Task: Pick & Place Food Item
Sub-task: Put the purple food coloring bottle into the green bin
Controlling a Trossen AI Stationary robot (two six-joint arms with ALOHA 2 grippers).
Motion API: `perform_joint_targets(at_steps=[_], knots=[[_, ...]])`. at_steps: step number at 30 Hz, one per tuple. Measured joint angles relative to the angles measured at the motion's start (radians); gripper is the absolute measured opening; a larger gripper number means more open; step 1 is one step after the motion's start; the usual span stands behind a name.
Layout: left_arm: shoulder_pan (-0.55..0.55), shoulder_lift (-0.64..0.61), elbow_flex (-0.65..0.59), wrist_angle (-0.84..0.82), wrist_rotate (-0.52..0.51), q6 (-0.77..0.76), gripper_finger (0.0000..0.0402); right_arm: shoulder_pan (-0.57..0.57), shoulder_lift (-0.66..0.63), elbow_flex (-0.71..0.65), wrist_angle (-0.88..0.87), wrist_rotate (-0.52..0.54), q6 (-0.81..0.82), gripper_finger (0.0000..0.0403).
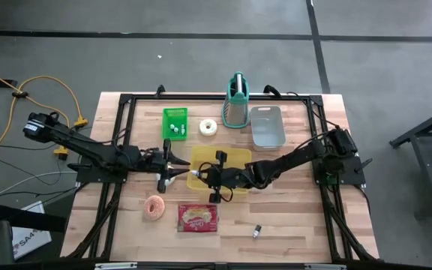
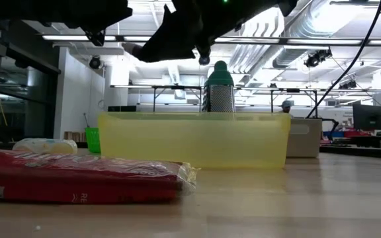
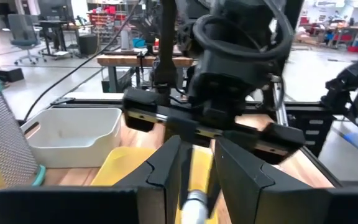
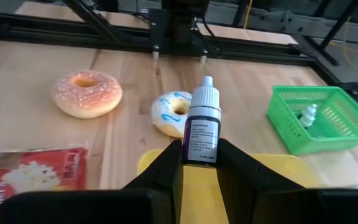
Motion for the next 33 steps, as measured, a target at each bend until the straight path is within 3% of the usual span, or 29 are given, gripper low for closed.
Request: perform_joint_targets(at_steps=[12,26,33], knots=[[-0.017,-0.066,0.0,-0.134,-0.011,-0.002,0.0096,0.001,-0.068,0.002,-0.029,0.049,-0.046,0.0071],[-0.012,-0.068,0.0,-0.136,-0.012,-0.018,0.0096,0.005,-0.09,0.001,-0.027,0.046,-0.062,0.0071],[-0.012,-0.068,0.0,-0.141,-0.012,-0.02,0.0137,0.005,-0.09,0.0,-0.026,0.046,-0.062,0.0071]])
